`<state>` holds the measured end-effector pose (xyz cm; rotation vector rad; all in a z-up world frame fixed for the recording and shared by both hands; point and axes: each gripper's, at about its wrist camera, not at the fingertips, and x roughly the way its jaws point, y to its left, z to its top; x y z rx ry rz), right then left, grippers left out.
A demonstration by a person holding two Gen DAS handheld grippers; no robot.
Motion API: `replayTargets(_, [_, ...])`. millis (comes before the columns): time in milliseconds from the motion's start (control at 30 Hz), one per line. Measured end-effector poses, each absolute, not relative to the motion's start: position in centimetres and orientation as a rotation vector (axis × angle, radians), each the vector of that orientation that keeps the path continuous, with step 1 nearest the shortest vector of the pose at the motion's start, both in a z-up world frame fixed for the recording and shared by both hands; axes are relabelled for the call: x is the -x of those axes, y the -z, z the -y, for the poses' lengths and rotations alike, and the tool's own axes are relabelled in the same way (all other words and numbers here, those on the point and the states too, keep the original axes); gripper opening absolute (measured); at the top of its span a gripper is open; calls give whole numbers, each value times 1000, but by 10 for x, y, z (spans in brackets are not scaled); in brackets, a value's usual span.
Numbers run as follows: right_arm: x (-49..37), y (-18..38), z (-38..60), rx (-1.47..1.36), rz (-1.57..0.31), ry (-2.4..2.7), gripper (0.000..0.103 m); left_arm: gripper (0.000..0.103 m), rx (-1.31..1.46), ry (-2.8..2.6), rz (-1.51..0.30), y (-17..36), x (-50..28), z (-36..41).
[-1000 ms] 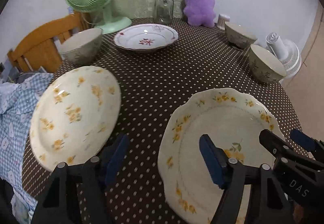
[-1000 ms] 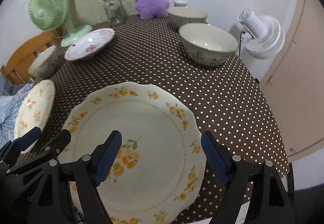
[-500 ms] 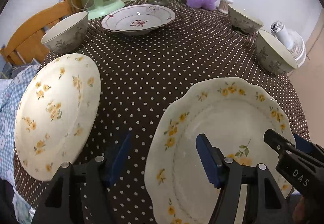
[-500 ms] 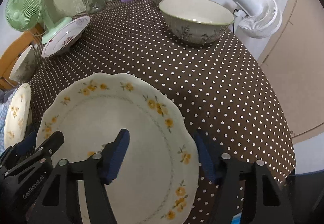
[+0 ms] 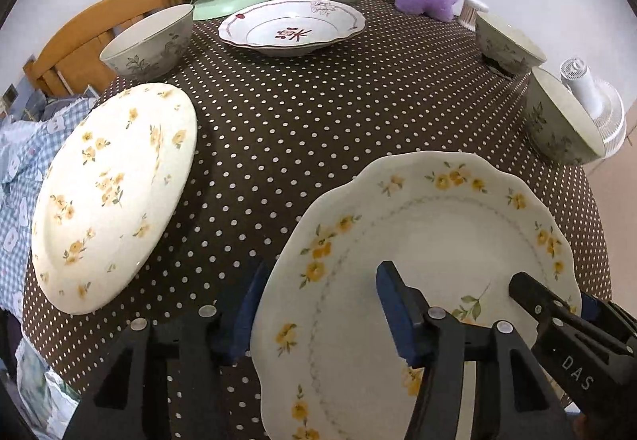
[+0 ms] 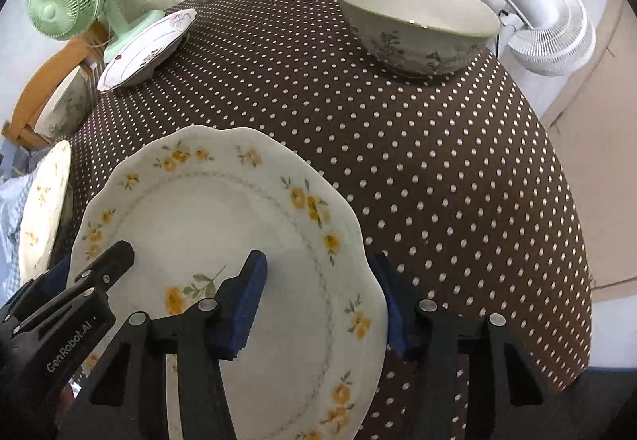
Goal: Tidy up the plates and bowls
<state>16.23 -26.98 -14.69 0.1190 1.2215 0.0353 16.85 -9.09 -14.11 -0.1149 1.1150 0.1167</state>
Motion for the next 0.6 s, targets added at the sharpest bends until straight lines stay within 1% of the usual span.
replayTargets(600, [-206, 148, 280, -73, -1183, -42, 57, 58, 122, -146, -1103, 143, -210, 105])
